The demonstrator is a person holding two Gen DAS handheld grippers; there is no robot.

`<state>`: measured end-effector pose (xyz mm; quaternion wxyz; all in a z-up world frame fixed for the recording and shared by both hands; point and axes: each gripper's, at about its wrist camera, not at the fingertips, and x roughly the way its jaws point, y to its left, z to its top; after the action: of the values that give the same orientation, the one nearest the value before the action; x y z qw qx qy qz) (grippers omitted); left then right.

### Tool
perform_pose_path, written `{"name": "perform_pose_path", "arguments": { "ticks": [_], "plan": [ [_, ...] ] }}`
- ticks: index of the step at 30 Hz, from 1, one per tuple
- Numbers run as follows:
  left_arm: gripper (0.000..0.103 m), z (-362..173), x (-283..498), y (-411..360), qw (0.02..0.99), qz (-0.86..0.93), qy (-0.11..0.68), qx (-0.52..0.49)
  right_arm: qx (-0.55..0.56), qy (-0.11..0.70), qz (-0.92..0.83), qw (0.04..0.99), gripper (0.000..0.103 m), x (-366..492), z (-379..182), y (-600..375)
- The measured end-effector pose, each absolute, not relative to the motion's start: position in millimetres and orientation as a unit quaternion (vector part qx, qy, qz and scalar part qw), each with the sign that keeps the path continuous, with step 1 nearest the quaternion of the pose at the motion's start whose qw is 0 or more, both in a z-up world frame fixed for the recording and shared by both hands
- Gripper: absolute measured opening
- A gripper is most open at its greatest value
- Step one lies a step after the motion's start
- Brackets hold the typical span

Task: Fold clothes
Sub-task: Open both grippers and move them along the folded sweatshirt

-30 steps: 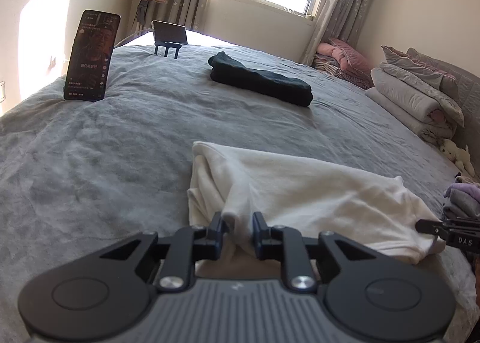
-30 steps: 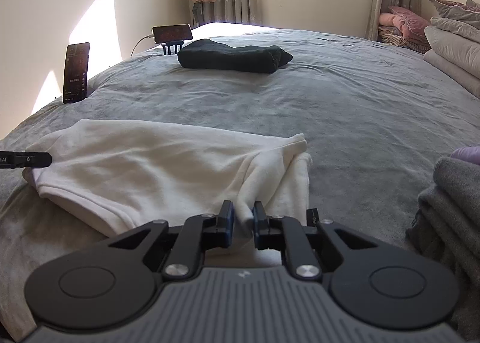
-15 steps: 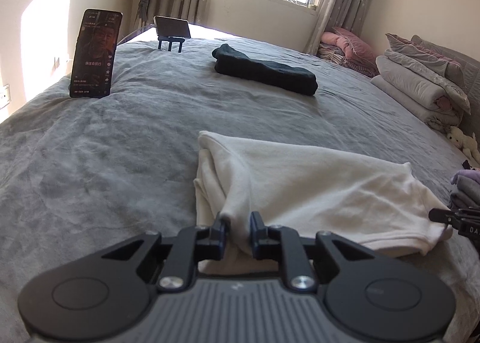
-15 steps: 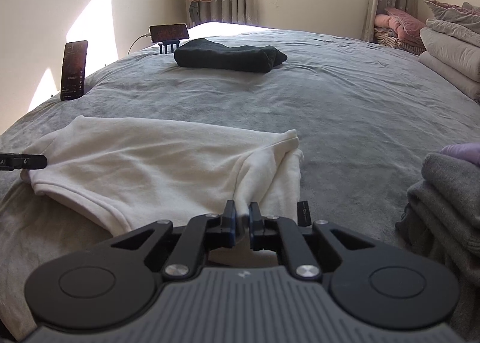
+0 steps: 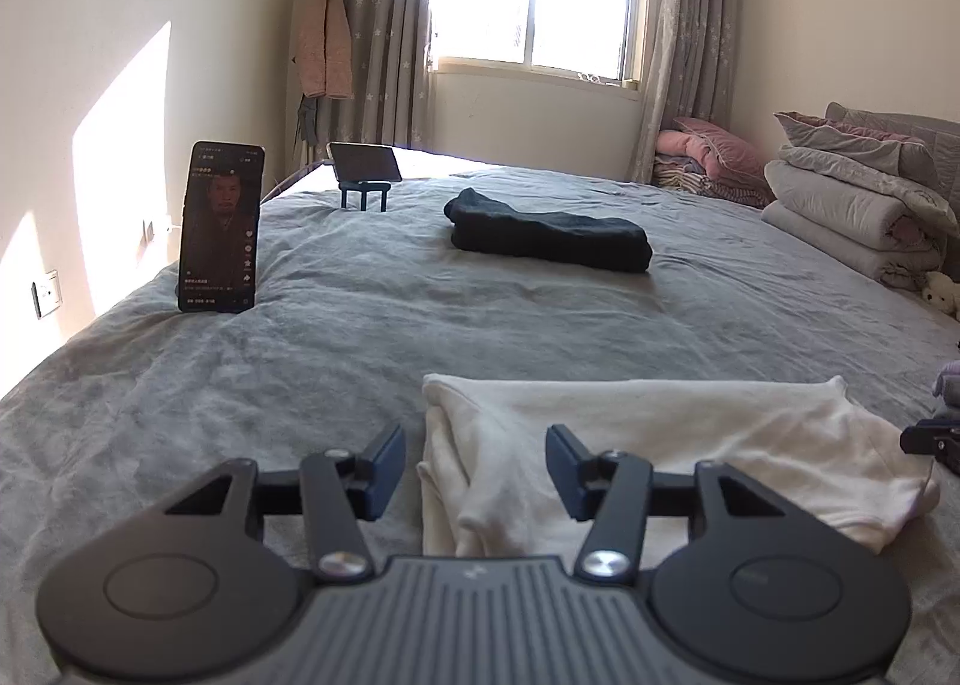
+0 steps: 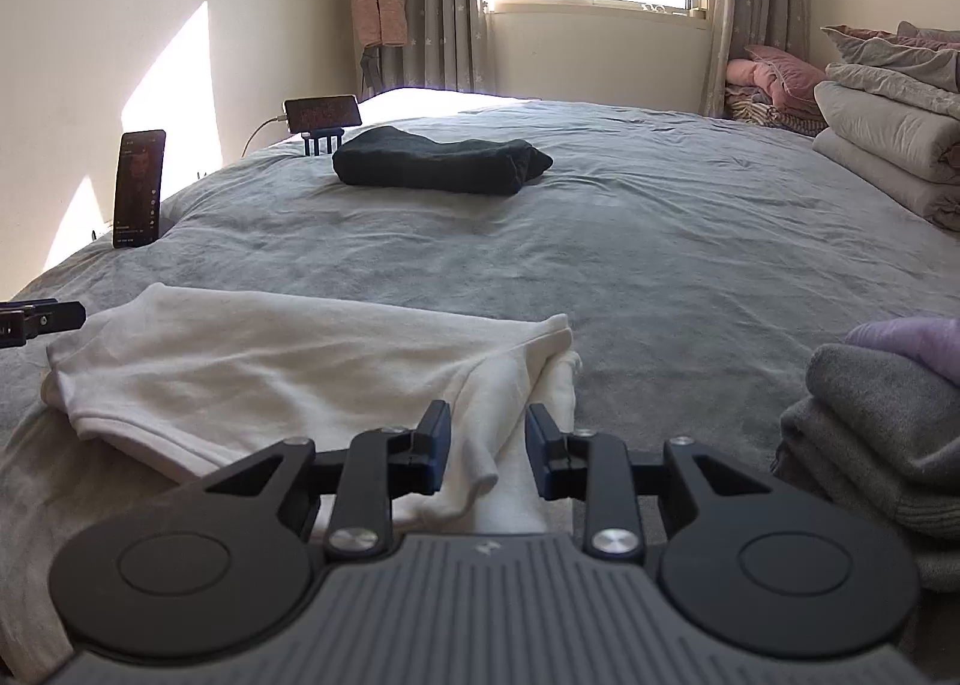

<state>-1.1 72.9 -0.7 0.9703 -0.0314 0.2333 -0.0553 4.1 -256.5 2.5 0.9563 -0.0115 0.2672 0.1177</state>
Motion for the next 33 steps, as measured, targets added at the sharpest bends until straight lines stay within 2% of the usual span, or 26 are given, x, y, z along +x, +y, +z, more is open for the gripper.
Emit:
{"name": "perform_pose_path", "arguments": {
  "ticks": [7,14,19,23,33],
  "plan": [
    [0.054,-6.3,1.0,37.0,0.967,-0.125,0.221,0.013,-0.038,0.233,0.163,0.958,0.032,4.9,-2.7,-231.3],
    [0.056,-36.9,4.6,11.3,0.936,-0.192,0.281,0.086,-0.078,0.286,0.159,0.942,0.031,13.7,-27.8,-229.6],
    [0.056,-28.1,-3.5,35.4,0.929,-0.218,0.294,0.055,-0.054,0.273,0.162,0.947,0.03,7.6,-20.4,-236.3],
    [0.056,-16.5,-7.0,50.8,0.94,-0.204,0.269,0.046,-0.035,0.263,0.165,0.95,0.034,2.6,-14.4,-241.7],
    [0.057,-15.8,45.1,54.1,0.954,-0.162,0.25,0.025,-0.031,0.235,0.138,0.962,0.035,39.9,-12.5,-222.6]
  ]
}}
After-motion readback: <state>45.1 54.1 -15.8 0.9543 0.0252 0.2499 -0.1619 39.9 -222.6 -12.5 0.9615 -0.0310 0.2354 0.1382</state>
